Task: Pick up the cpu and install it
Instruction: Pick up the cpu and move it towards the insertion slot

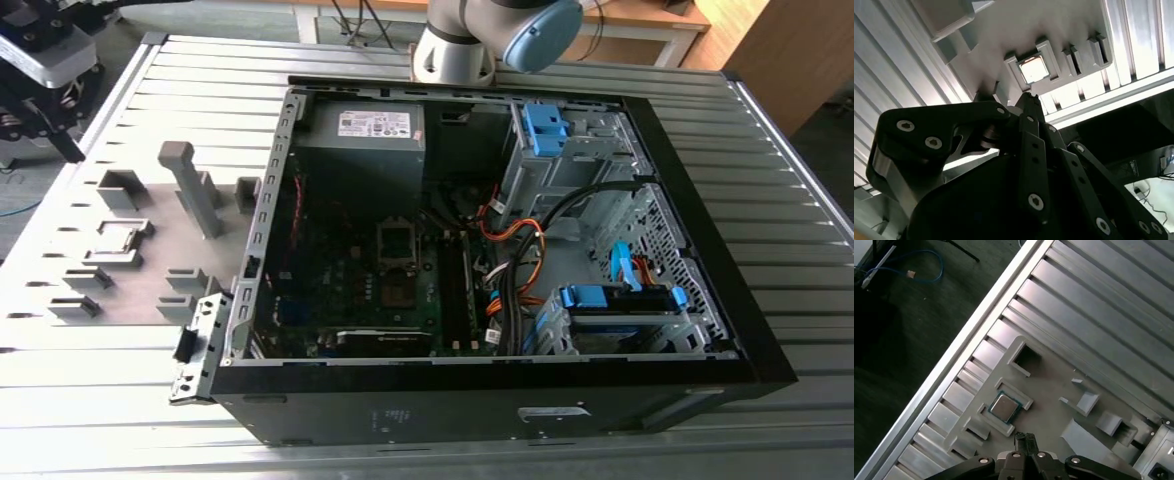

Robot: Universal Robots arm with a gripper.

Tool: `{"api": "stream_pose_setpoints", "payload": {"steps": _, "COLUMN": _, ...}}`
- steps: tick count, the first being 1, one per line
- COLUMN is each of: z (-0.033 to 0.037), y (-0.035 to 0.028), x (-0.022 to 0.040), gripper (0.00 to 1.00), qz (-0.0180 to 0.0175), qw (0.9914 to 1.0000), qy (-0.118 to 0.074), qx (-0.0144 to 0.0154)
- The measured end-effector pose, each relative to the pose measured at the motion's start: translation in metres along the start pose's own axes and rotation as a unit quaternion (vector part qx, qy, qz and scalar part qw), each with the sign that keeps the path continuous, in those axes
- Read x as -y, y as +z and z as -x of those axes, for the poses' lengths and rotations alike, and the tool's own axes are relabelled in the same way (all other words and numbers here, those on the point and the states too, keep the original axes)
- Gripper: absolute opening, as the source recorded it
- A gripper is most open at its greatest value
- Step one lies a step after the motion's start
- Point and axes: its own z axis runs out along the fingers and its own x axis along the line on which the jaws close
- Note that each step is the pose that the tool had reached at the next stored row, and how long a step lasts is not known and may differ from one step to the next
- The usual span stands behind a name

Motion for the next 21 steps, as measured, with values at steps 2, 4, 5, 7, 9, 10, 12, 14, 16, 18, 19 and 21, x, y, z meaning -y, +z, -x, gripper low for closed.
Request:
{"api": "stream_pose_setpoints", "payload": {"steps": 2, "z": 0.0, "y": 0.0, "x": 0.0, "gripper": 0.11, "qz": -0.0002, "qw": 0.99984, "qy": 0.018, "qx": 0.0006}}
{"api": "stream_pose_setpoints", "payload": {"steps": 4, "z": 0.0, "y": 0.0001, "x": 0.0, "gripper": 0.11, "qz": -0.0005, "qw": 0.99935, "qy": 0.036, "qx": 0.0013}}
{"api": "stream_pose_setpoints", "payload": {"steps": 5, "z": 0.0, "y": 0.0002, "x": 0.0, "gripper": 0.11, "qz": -0.0006, "qw": 0.99899, "qy": 0.045, "qx": 0.0017}}
{"api": "stream_pose_setpoints", "payload": {"steps": 7, "z": 0.0, "y": 0.0002, "x": 0.0, "gripper": 0.11, "qz": -0.0008, "qw": 0.99799, "qy": 0.063, "qx": 0.0023}}
{"api": "stream_pose_setpoints", "payload": {"steps": 9, "z": 0.0, "y": 0.0003, "x": 0.0, "gripper": 0.11, "qz": -0.001, "qw": 0.99668, "qy": 0.081, "qx": 0.003}}
{"api": "stream_pose_setpoints", "payload": {"steps": 10, "z": 0.0, "y": 0.0004, "x": 0.0, "gripper": 0.11, "qz": -0.0011, "qw": 0.99591, "qy": 0.09, "qx": 0.0034}}
{"api": "stream_pose_setpoints", "payload": {"steps": 12, "z": 0.0, "y": 0.0005, "x": 0.0, "gripper": 0.11, "qz": -0.0014, "qw": 0.99413, "qy": 0.108, "qx": 0.0041}}
{"api": "stream_pose_setpoints", "payload": {"steps": 14, "z": 0.0, "y": 0.0006, "x": 0.0, "gripper": 0.11, "qz": -0.0016, "qw": 0.99191, "qy": 0.127, "qx": 0.0048}}
{"api": "stream_pose_setpoints", "payload": {"steps": 16, "z": 0.0, "y": 0.0007, "x": 0.0, "gripper": 0.11, "qz": -0.0018, "qw": 0.98947, "qy": 0.145, "qx": 0.0054}}
{"api": "stream_pose_setpoints", "payload": {"steps": 18, "z": 0.0, "y": 0.0008, "x": 0.0001, "gripper": 0.11, "qz": -0.0021, "qw": 0.98671, "qy": 0.162, "qx": 0.0061}}
{"api": "stream_pose_setpoints", "payload": {"steps": 19, "z": 0.0, "y": 0.0009, "x": 0.0, "gripper": 0.11, "qz": -0.0022, "qw": 0.98521, "qy": 0.171, "qx": 0.0064}}
{"api": "stream_pose_setpoints", "payload": {"steps": 21, "z": 0.0, "y": 0.001, "x": 0.0, "gripper": 0.11, "qz": -0.0024, "qw": 0.98181, "qy": 0.19, "qx": 0.0071}}
